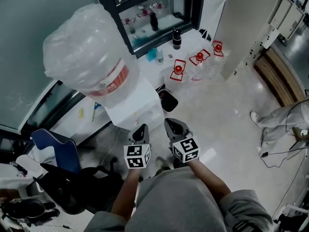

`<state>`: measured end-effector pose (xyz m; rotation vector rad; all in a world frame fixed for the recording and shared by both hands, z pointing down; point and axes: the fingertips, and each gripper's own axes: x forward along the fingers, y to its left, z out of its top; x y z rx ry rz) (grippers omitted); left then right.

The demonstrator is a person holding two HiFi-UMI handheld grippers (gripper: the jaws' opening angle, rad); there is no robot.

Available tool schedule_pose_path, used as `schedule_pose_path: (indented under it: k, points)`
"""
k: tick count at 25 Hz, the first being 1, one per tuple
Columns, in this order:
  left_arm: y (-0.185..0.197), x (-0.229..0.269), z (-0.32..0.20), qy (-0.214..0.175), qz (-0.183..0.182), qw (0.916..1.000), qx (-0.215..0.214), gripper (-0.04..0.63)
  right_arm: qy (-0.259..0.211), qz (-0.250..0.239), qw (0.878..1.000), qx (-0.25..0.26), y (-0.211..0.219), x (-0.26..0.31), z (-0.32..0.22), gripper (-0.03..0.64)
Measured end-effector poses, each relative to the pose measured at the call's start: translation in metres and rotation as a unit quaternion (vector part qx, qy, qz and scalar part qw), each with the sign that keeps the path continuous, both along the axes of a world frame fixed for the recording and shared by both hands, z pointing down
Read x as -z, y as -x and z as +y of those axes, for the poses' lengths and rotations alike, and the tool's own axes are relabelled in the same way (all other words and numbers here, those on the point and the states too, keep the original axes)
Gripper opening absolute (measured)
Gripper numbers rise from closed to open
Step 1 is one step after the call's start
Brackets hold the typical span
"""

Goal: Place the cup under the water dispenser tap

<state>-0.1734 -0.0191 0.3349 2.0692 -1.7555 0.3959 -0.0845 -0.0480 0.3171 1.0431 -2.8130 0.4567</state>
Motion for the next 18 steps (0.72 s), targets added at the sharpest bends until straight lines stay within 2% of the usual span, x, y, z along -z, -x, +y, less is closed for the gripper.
schedule_pose_path:
  k: [6, 18]
  points:
    - [-0.001, 0.018, -0.009, -0.02, 0.001, 0.9998, 0.006, 0.009, -0.015, -0.007, 1.0, 0.006, 0.008, 0.014, -0.006, 0.011]
    - [0.009, 0.006, -0.014, -0.007, 0.016, 0.9995, 0.027, 0.011, -0.01, -0.004, 1.0, 0.008, 0.016, 0.008, -0.015, 0.011]
